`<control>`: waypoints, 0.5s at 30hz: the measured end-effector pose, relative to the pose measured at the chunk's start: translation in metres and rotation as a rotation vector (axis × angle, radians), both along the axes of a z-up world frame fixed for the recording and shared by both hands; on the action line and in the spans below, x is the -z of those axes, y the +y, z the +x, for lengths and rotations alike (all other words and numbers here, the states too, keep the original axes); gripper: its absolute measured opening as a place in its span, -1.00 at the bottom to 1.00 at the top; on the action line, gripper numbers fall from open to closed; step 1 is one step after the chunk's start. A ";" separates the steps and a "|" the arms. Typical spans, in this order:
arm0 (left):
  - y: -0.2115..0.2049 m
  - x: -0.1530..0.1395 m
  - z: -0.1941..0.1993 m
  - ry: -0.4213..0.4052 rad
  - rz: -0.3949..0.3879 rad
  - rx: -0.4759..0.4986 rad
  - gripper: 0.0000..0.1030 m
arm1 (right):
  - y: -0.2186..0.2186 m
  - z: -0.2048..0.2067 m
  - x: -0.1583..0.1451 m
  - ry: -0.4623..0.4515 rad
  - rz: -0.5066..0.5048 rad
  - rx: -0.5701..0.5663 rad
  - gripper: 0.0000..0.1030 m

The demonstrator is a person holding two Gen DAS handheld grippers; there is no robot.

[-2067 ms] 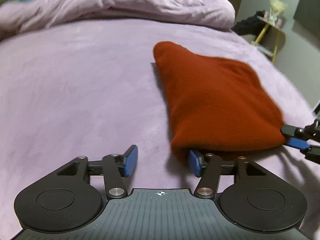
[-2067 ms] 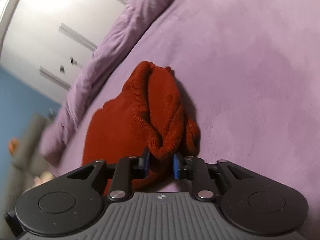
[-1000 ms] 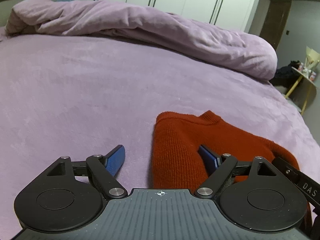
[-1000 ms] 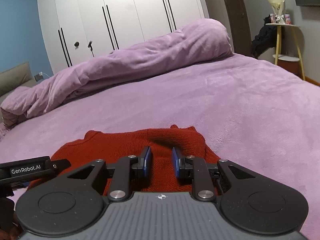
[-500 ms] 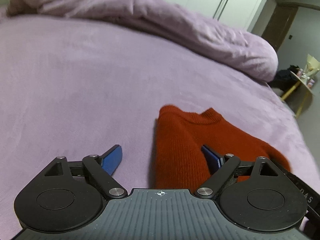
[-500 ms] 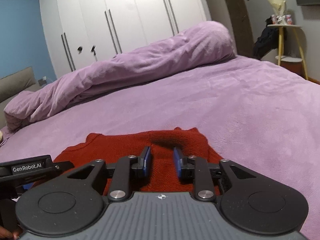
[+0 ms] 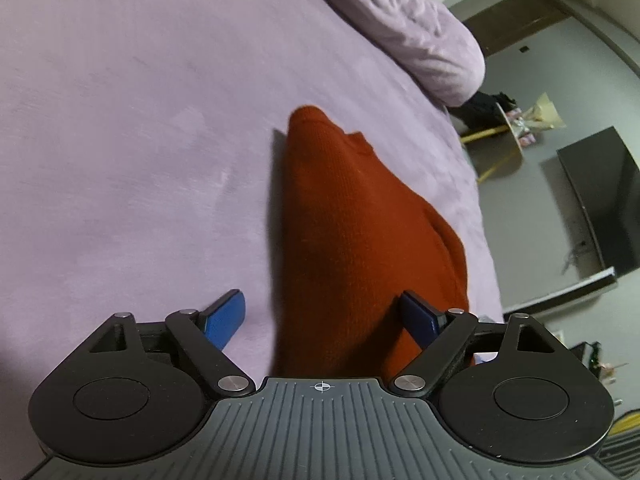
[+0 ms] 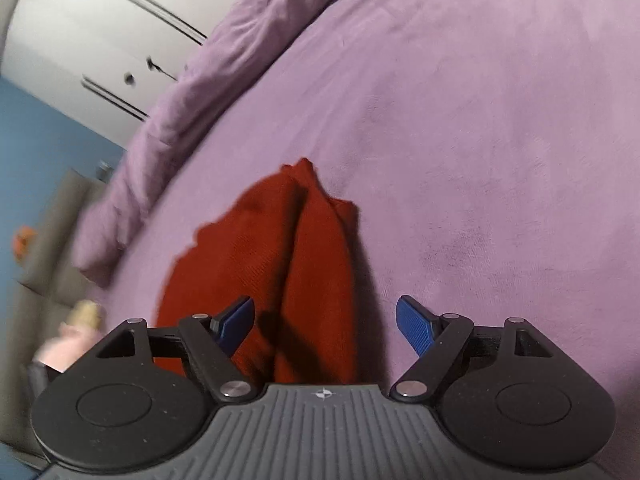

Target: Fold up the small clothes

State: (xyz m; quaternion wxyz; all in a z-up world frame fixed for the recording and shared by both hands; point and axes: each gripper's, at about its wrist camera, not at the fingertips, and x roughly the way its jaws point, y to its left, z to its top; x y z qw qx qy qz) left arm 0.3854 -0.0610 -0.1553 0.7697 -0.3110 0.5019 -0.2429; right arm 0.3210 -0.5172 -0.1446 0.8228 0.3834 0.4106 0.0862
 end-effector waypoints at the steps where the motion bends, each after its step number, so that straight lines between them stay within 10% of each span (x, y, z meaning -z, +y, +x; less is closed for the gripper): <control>1: -0.003 0.003 0.003 0.009 -0.012 -0.002 0.70 | -0.001 0.004 0.004 0.002 0.047 -0.010 0.48; 7: -0.025 0.012 0.020 0.052 -0.044 0.020 0.17 | 0.020 0.026 0.029 0.017 0.187 -0.049 -0.14; 15: -0.005 -0.030 -0.003 0.032 -0.017 0.028 -0.10 | 0.048 0.013 0.013 -0.007 0.306 -0.015 -0.35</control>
